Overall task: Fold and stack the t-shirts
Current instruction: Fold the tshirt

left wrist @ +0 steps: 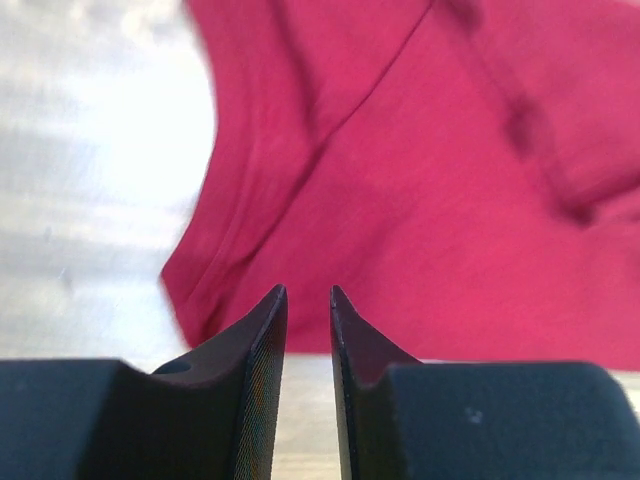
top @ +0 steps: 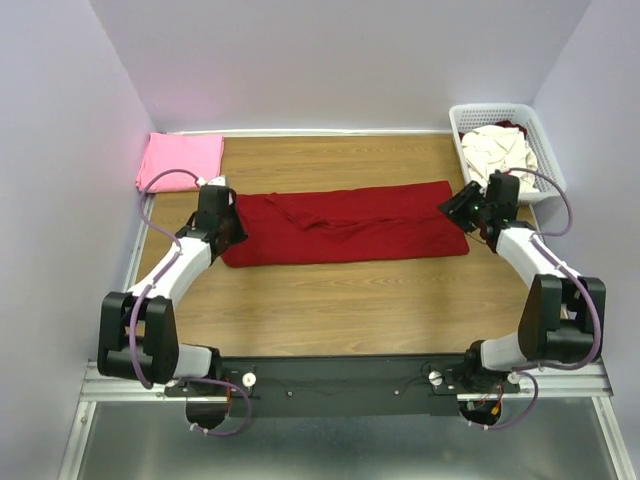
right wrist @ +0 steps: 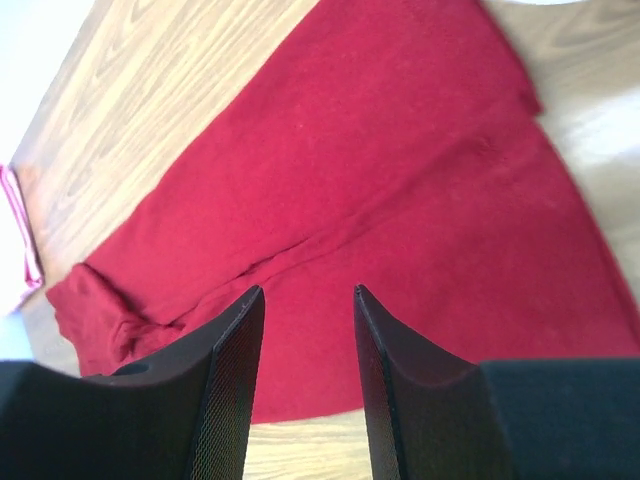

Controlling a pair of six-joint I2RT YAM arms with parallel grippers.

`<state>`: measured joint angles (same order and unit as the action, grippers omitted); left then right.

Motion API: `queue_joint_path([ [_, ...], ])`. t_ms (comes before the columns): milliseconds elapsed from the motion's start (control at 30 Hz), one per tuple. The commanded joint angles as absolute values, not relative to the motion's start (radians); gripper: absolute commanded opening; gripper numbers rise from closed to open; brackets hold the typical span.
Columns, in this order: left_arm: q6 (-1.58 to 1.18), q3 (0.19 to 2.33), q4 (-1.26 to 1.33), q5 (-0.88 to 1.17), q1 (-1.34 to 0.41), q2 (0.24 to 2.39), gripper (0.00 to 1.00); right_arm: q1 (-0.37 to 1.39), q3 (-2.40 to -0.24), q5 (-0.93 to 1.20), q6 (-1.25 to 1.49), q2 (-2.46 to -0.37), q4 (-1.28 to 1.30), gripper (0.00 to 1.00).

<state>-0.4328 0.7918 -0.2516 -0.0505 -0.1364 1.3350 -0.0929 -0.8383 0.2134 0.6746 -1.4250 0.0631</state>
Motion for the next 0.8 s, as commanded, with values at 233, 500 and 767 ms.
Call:
queue_joint_path([
  [233,-0.489,0.999,-0.141,0.051,-0.127,1.682,0.16,-0.066,-0.891,0.091,0.611,-1.667,0.015,0.45],
  [500,-0.491,0.944,-0.173,0.044,-0.098,1.764,0.09,-0.084,-0.858,-0.052,0.614,-1.727,0.017,0.44],
  [767,-0.485,0.773,-0.175,0.055,-0.009,1.634,0.08,-0.129,-0.799,-0.062,0.624,-1.678,0.057,0.44],
])
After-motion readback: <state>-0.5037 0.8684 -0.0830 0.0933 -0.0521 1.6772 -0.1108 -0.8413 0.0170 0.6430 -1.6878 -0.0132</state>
